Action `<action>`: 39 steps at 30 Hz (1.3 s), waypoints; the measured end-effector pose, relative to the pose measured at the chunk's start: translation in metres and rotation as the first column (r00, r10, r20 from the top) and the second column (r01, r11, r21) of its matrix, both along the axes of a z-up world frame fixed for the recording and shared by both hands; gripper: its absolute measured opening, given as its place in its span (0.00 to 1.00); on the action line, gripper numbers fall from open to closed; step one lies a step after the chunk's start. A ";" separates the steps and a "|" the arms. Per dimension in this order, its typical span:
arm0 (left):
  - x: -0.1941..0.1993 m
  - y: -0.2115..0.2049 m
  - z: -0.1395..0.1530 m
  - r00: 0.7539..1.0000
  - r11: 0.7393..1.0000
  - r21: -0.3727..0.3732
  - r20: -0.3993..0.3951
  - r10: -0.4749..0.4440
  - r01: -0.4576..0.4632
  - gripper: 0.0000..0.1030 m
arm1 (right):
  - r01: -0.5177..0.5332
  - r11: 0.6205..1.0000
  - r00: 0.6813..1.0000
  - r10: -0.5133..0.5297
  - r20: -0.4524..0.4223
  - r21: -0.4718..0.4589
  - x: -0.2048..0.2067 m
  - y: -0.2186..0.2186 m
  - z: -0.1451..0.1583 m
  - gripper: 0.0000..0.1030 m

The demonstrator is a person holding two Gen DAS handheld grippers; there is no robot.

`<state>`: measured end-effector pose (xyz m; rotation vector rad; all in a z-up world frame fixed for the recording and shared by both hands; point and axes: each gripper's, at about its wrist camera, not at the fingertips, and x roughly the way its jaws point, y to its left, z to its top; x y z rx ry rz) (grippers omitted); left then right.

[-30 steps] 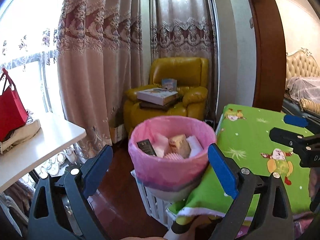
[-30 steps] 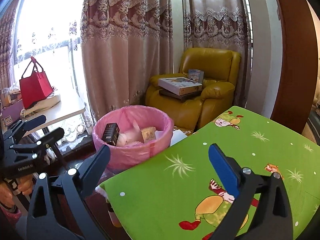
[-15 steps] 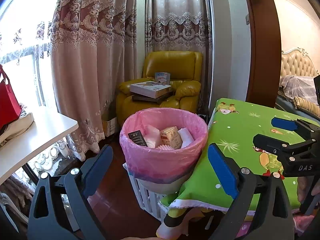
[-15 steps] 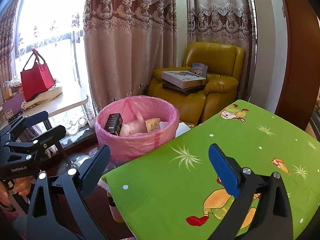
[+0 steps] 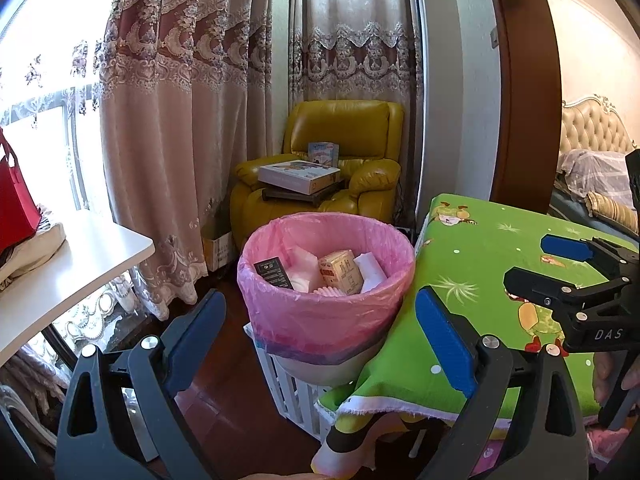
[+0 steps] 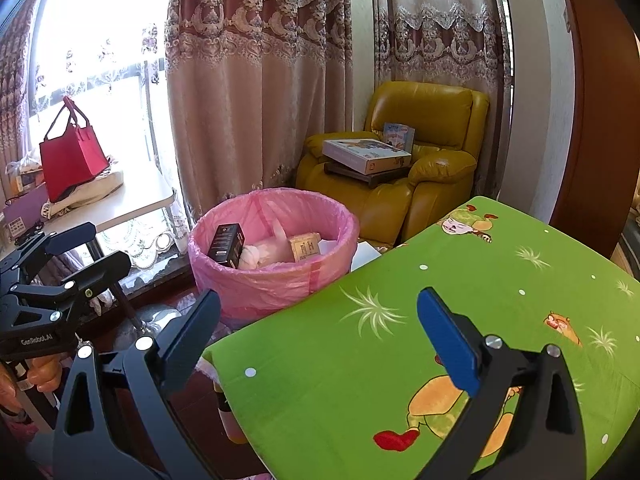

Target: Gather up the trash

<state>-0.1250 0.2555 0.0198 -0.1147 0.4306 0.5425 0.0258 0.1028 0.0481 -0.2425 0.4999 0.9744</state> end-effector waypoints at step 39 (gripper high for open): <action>0.001 0.003 -0.004 1.000 1.000 0.010 -0.014 -0.003 0.004 0.87 | -0.003 1.000 1.000 0.003 -0.015 -0.001 -0.003 0.002 -0.006 0.93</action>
